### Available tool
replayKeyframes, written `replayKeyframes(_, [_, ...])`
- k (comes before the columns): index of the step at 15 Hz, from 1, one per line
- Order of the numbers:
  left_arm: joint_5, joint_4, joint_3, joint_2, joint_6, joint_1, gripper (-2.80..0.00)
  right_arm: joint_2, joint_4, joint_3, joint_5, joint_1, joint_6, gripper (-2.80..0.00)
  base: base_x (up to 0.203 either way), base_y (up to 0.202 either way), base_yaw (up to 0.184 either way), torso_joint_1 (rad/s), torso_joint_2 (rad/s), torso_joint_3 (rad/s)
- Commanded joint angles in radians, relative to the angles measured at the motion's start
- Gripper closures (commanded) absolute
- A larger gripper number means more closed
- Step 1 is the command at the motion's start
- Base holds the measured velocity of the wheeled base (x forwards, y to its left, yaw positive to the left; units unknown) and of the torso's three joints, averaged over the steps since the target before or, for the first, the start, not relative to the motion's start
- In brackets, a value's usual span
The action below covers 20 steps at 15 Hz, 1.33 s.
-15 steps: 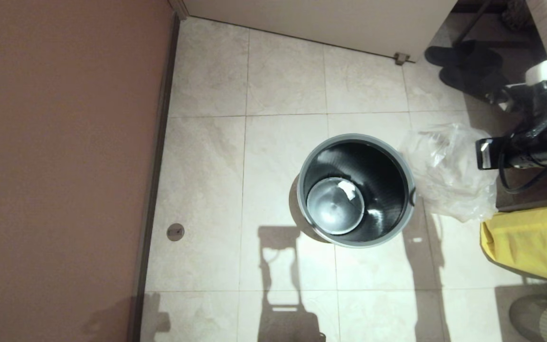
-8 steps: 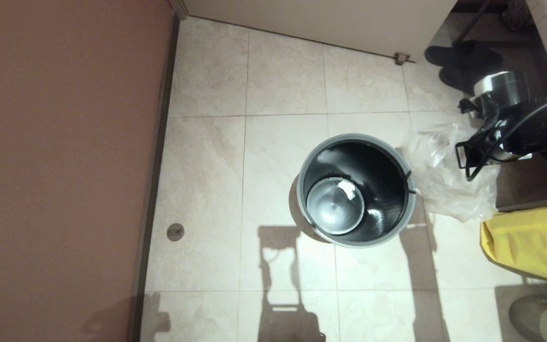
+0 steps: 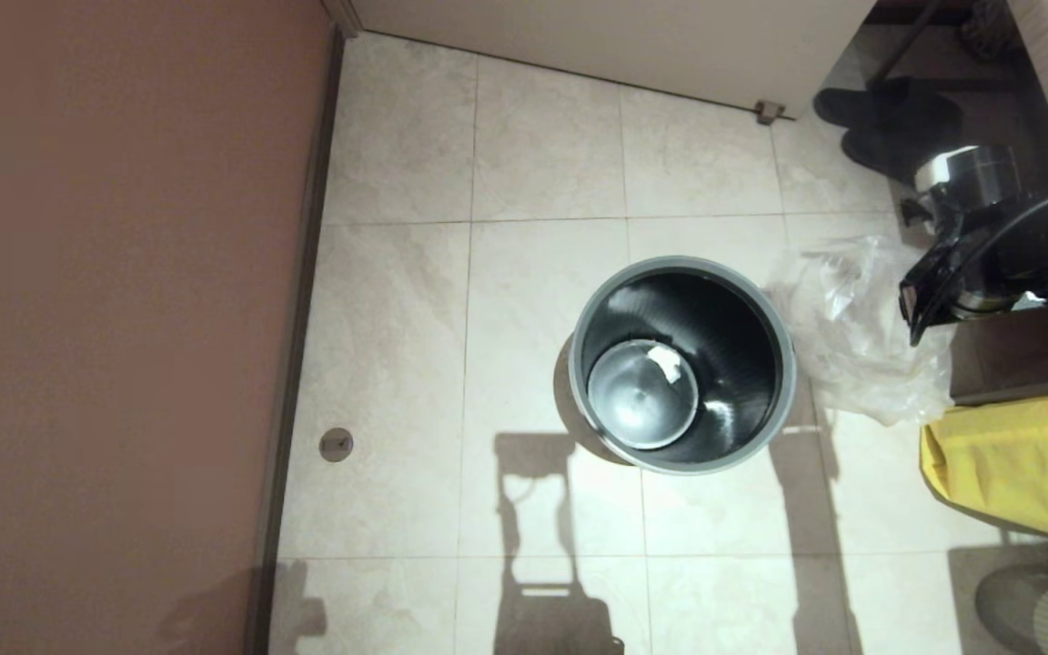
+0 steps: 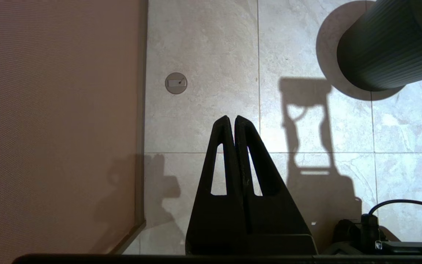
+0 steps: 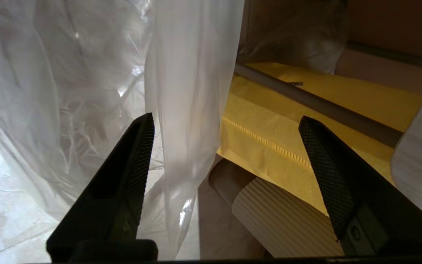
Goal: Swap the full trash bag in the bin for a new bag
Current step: Pick up the trash bag
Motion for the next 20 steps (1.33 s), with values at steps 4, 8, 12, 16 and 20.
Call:
replayKeyframes(4, [0.0, 0.0, 0.0, 0.001, -0.001, 0.0, 0.0, 0.125, -0.004, 0.015, -0.004, -0.028, 0.064, -2.8, 0.0, 0.0, 0.0, 0.0, 0.0, 0.0])
replayKeyframes(8, [0.0, 0.0, 0.0, 0.001, -0.001, 0.0, 0.0, 0.246, -0.097, -0.001, 0.006, -0.059, 0.087, -2.8, 0.0, 0.0, 0.0, 0.0, 0.0, 0.0])
replayKeyframes(12, [0.0, 0.0, 0.0, 0.001, -0.001, 0.0, 0.0, 0.297, -0.218, -0.001, 0.049, -0.062, 0.089, 0.0, 0.0, 0.0, 0.0, 0.0, 0.0, 0.0])
replayKeyframes(16, [0.0, 0.0, 0.0, 0.001, -0.001, 0.0, 0.0, 0.295, -0.224, -0.001, 0.053, -0.064, 0.091, 0.0, 0.0, 0.0, 0.0, 0.0, 0.0, 0.0])
replayKeyframes(20, [0.0, 0.0, 0.0, 0.001, -0.001, 0.0, 0.0, 0.195, -0.209, 0.041, 0.059, -0.067, 0.091, 0.0, 0.0, 0.0, 0.0, 0.0, 0.0, 0.0])
